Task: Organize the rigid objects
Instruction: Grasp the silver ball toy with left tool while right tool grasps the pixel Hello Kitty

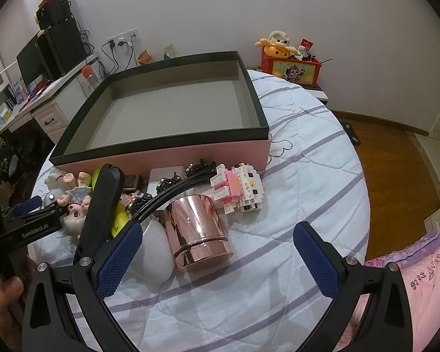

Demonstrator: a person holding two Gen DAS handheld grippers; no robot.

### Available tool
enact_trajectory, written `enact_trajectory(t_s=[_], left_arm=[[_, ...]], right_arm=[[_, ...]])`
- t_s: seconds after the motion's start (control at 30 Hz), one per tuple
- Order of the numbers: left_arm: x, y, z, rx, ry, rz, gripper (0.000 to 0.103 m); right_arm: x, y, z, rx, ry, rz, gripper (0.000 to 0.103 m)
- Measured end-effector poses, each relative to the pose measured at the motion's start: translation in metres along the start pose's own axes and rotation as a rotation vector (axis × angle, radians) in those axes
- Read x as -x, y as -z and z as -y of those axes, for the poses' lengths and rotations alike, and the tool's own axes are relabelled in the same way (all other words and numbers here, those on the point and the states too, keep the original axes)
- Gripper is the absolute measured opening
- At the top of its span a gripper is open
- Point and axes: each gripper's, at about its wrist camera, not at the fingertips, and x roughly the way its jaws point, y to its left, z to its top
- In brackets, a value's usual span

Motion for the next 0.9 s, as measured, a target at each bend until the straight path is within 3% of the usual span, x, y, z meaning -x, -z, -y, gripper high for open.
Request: enact_trajectory(t_s=[0.13,0.23,0.3,0.8,0.9], left_arm=[[-0.001,0.0,0.0,-0.002,0.014,0.016,0.092],[0.0,0.0,0.004,-0.022,0.0,0.034,0.076],[0.003,0.001,0.005,-0.03,0.017,0.049,0.049],[0.029,0.01,0.0,-0.026,0.035,0.065,0.046],[0.033,0.009,0.003,-0.03,0.036,0.072,0.046]], right_arm=[[-0.003,-0.002,0.0,-0.003,0.001,-0.002,0.103],[-0.005,-0.003,0.003,-0.007,0.003,-0.006,0.103],[-0.006,-0.003,0.004,-0.011,0.004,-0.004,0.103],[-0.024,-0.018,0.023,-0.037,0.017,0.0,0.101],[-0.029,-0.022,0.025,-0.041,-0.008,0.002,0.089]])
